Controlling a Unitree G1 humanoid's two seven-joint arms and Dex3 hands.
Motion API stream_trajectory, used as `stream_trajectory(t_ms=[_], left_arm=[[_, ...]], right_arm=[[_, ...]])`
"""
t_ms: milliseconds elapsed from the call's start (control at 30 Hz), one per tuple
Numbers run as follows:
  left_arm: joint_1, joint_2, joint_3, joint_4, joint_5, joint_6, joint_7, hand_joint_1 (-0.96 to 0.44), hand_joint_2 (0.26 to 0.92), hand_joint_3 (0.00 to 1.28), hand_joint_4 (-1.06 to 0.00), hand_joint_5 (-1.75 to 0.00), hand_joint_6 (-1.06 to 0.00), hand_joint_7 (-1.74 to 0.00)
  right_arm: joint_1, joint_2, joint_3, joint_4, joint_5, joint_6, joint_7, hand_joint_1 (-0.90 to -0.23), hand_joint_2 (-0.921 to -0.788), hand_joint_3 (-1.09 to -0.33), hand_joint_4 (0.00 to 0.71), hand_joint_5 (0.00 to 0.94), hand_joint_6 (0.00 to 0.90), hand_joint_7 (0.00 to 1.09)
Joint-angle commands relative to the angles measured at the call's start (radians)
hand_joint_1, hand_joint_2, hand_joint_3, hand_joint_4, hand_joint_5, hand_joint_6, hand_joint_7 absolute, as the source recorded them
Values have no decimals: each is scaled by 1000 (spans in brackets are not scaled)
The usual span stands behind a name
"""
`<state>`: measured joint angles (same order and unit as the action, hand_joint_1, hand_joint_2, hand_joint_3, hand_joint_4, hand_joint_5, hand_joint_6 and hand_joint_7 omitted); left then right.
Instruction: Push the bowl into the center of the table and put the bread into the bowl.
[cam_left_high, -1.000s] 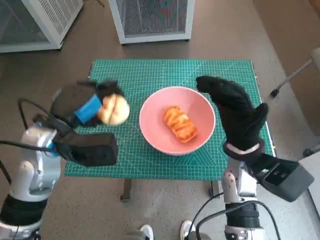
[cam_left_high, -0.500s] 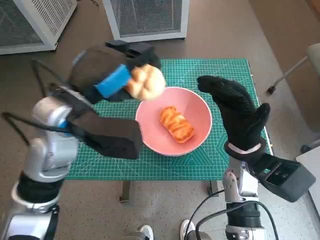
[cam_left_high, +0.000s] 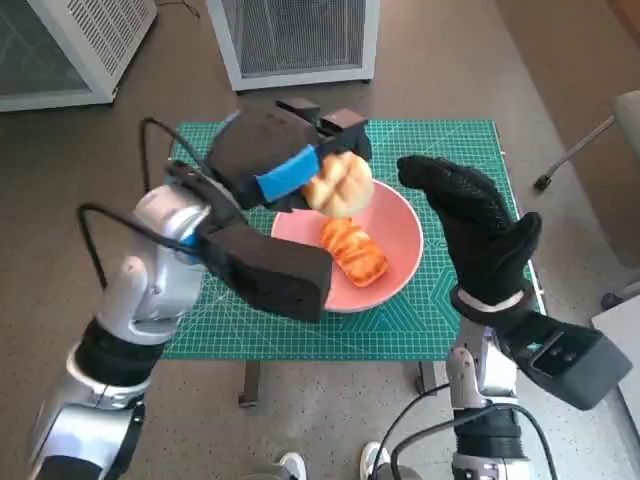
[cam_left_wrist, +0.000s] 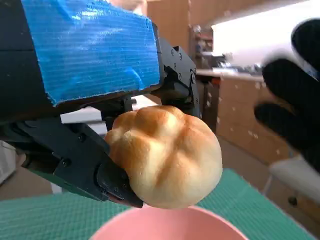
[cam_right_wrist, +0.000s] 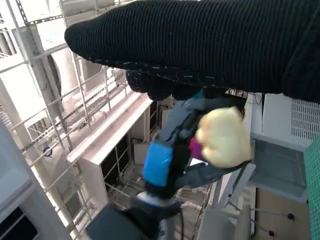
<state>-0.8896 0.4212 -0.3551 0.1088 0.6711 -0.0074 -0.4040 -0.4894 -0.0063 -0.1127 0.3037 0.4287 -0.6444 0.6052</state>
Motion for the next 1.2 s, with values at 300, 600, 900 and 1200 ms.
stream_trajectory(t_ms=[300,600,900,1200], left_arm=[[-21,-24,-42,99,11,16,-51,-83,830,70,-367,-220,-325,-375],[-9,-19,-47,111,2,13,-69,-220,811,10,-202,-7,-251,-115],[15,-5,-25,107,-26,-21,-55,-306,804,2,-135,-1,-229,-76],[39,16,27,67,-74,-27,-61,-319,790,0,-89,0,-214,-55]], right_arm=[[29,-9,-16,0,-1,12,-21,-444,-921,-473,352,6,35,766],[23,-10,-19,2,-5,15,-34,-434,-921,-466,358,8,56,739],[6,-17,-25,14,-10,7,-42,-429,-921,-460,365,8,82,691],[-11,-28,-33,25,-6,9,-43,-425,-921,-454,370,8,99,656]])
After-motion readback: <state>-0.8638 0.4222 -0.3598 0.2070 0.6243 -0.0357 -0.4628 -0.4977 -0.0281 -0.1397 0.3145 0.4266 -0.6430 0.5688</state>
